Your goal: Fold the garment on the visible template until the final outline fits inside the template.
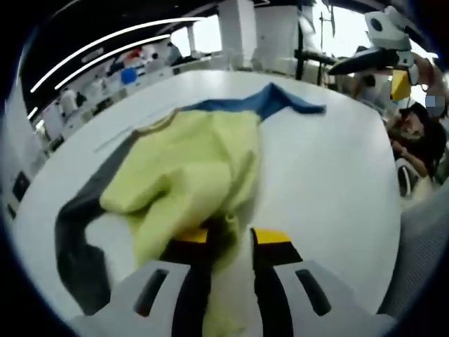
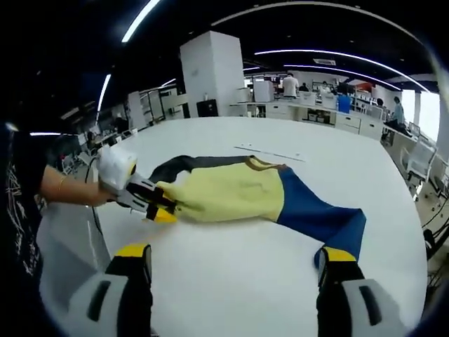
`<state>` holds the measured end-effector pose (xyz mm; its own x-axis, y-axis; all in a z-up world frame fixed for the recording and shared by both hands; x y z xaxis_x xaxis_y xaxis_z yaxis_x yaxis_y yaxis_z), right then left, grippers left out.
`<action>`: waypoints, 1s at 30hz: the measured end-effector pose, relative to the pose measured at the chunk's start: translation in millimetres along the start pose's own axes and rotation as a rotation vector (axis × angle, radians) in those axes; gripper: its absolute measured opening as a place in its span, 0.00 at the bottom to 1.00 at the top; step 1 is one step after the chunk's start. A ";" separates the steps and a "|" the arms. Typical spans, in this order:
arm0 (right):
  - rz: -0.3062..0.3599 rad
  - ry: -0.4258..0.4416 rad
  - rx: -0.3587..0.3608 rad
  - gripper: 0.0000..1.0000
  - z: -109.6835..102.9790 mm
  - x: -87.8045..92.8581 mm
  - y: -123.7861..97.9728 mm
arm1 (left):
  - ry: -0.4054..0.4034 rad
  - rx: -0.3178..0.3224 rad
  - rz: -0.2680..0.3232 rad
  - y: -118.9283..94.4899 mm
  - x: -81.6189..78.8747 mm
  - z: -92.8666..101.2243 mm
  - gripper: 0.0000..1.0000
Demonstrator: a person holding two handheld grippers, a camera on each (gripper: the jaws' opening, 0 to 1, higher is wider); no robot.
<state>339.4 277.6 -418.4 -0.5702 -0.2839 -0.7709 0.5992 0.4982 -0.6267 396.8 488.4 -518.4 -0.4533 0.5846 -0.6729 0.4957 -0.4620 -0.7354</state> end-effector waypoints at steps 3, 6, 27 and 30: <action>0.003 0.010 0.004 0.99 0.0 0.5 -0.6 | 0.038 -0.018 -0.015 1.0 1.3 -2.2 0.12; 0.001 0.015 0.014 0.99 1.0 1.6 -1.1 | 0.027 -0.019 -0.019 1.5 1.3 -3.1 0.10; -0.033 0.010 0.032 0.95 -3.2 12.0 1.5 | 0.066 0.109 0.085 -44.2 -47.7 20.0 0.00; -0.031 0.011 0.031 0.95 -4.5 11.8 2.1 | 0.078 0.118 0.122 -52.7 -62.8 19.4 0.00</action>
<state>331.4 279.0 -428.3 -0.5950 -0.2895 -0.7498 0.5981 0.4638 -0.6536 384.8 463.1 -438.9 -0.3340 0.5669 -0.7530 0.4515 -0.6051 -0.6558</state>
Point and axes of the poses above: the point that each gripper's makers call its tool centre point, and the gripper's own axes: y roughly forward along the fingers, z roughly to its right, x roughly out of its underside, the point moved 2 cm from there along -y, roughly backward along the fingers, and after that the axes turned 5 degrees about -z, right-handed, at the moved point
